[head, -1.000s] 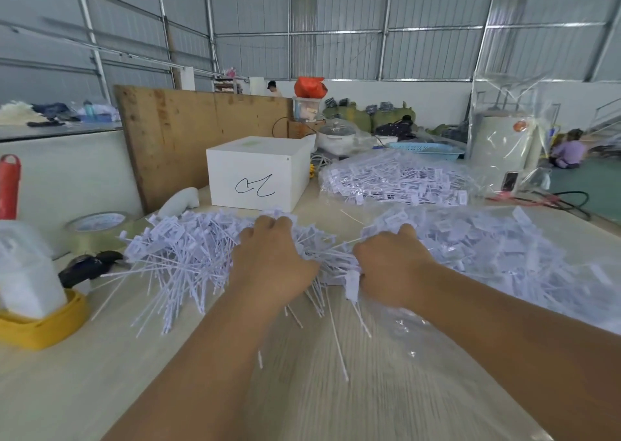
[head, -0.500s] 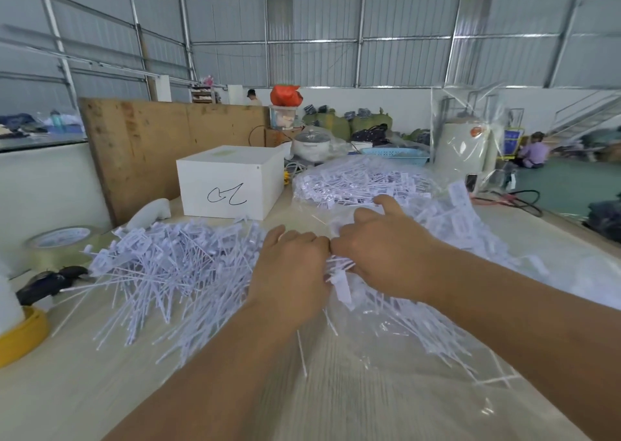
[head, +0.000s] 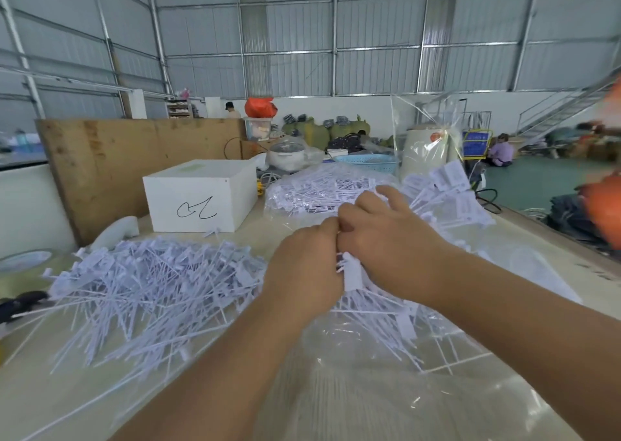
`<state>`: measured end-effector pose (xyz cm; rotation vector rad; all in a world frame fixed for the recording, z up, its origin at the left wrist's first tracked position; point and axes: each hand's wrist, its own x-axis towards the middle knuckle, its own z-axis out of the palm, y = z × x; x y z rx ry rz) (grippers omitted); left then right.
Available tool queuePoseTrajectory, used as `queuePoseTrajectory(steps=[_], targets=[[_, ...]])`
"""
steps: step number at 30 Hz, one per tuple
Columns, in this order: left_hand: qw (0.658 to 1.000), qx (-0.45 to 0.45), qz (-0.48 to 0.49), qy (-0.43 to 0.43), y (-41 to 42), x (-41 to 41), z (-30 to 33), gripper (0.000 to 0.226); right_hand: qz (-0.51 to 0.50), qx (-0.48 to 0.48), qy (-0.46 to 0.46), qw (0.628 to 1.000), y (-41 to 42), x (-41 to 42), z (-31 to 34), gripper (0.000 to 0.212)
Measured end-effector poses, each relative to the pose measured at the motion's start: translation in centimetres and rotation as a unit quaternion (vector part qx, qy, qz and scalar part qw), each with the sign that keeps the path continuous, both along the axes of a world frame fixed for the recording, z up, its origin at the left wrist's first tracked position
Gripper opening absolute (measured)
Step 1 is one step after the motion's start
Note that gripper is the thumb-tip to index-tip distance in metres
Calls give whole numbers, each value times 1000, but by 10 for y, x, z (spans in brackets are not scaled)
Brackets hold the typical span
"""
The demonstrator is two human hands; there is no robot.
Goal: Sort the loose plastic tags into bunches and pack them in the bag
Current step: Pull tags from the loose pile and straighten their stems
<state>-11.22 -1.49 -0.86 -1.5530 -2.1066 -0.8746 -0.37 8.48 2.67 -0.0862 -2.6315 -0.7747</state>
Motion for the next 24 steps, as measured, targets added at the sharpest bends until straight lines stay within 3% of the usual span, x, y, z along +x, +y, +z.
queuePoseTrajectory(steps=[6,9,16,18,21,24], targets=[[998,-43,-8,-42,14,15,-24,24,-54,-15,48,997,10,13,-38,57],[997,-73,1,-37,13,10,-37,17,-46,-70,116,990,11,14,-68,62],[996,-78,-12,-41,14,4,-46,17,11,-96,169,981,16,13,-83,53],[995,-81,-31,-50,13,2,-46,12,13,-117,188,975,16,14,-85,62],[994,-100,-29,-44,10,2,-47,29,-7,-148,212,966,12,15,-80,79],[994,-87,-20,-66,7,3,-45,17,-27,-167,244,955,6,20,-69,86]])
